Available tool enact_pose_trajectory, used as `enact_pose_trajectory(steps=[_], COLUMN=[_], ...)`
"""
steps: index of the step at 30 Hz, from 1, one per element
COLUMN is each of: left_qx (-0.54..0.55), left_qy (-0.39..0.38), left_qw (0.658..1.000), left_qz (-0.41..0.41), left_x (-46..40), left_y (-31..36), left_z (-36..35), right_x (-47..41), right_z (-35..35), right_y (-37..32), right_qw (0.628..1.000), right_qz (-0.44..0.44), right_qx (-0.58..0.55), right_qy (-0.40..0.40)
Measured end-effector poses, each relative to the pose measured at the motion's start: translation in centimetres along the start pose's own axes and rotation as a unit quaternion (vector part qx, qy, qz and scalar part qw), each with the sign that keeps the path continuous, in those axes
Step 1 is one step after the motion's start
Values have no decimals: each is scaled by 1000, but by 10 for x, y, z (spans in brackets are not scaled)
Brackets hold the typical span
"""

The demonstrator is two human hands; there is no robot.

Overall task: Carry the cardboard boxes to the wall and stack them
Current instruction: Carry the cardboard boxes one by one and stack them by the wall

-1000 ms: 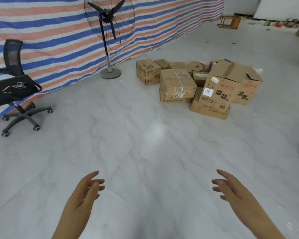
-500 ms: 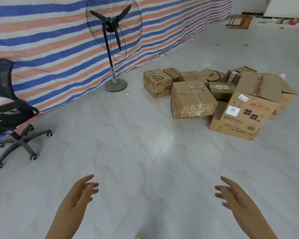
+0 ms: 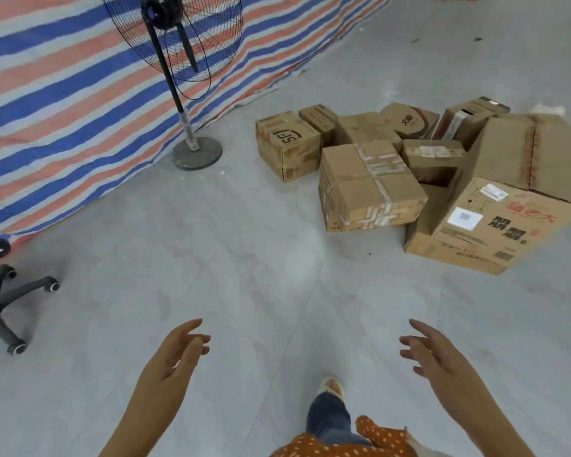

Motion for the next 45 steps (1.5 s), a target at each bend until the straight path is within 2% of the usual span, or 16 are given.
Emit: enact_pose_trajectory(steps=[5,11,14,18,22,25,29,33,40,43,45], left_qx=[-2,-6,9,-8,-61,-108,-166,-164,-173,-210,-226], left_qy=[40,27,6,-23,-84,-146,-200,-227,-306,-332,-347], left_qw=[999,1000,1000,1000,994,983,964,958,935,915,903], left_qz=[9,13,15,17,-19,-31,-52,-54,55,91,116], left_x=[-89,-204,-273,-388,-503,-588,-685,-770,-908,-968,-1009], left_y=[41,74,82,101,164,209,255,283,297,287,269], left_z=[2,-2,4,22,33,24,-18,-88,-213,-255,-280], right_x=[-104,-216,-269,-339,-401,-441,-481,-530,-644,-689,-714], right_z=[48,72,75,85,103,118,149,188,246,259,259], right_y=[-62,-106,-112,-122,-152,-171,-165,-138,-93,-65,-39], right_qw=[1000,1000,999,994,984,981,972,947,908,894,869], right_qz=[16,6,-15,-41,-62,-78,-116,-175,-265,-303,-326], right_qx=[2,-24,-39,-85,-133,-126,-133,-206,-290,-307,-347], right_qy=[-12,-19,-9,45,98,125,157,174,146,125,133])
Point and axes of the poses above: each hand's wrist, its own x-axis away from the middle knuckle, its own z-axis out of the back of the hand, y = z × x, the point moved 8 cm from there along -x, towards the middle knuckle, and after that the axes turned 14 degrees about -y, right-handed, at the moved point
